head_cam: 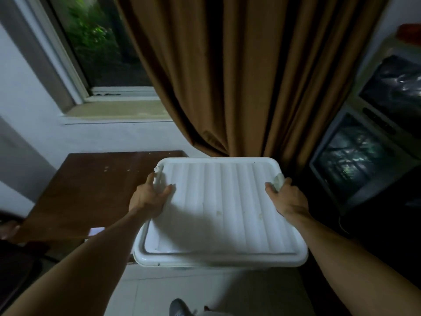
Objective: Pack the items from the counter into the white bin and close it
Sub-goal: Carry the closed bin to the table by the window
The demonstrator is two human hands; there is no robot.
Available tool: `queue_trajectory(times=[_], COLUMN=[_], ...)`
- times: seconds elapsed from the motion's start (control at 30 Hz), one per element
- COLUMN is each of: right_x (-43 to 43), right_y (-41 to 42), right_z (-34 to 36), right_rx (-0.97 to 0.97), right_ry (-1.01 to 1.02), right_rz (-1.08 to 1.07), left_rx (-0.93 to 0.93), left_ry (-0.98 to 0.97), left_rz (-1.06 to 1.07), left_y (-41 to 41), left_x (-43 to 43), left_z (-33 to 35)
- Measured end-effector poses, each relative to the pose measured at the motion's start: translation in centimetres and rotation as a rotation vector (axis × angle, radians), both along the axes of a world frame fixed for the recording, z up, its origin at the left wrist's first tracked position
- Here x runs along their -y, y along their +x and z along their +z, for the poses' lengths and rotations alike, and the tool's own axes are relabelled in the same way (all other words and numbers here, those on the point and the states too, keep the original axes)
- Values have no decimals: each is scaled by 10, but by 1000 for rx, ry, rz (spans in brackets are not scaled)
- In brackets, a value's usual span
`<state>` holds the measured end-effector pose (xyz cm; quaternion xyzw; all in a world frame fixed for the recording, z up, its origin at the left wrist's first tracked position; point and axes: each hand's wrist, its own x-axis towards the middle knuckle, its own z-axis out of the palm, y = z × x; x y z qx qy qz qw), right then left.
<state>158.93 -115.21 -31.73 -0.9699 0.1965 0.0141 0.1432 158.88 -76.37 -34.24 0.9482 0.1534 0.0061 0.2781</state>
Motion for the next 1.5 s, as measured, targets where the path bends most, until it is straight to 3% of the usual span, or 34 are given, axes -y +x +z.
queue_trajectory(times=[0.47,0.93,1.17,1.5], right_x=[-200,-316,-359,-406], right_y=[116,242,254,250], right_z=[-31,-86,-100,-98], right_rx=[-13,-108,-140,-133], right_ry=[121,160,181,227], right_rz=[74,200,150,54], left_rx=[-94,-207,-280,-218], left_ry=[15,-118,-147,-175], left_rz=[134,323,243,122], left_y=[73,157,194,225], left_x=[-195,-305,-355,-408], left_z=[15,-44,-66,-64])
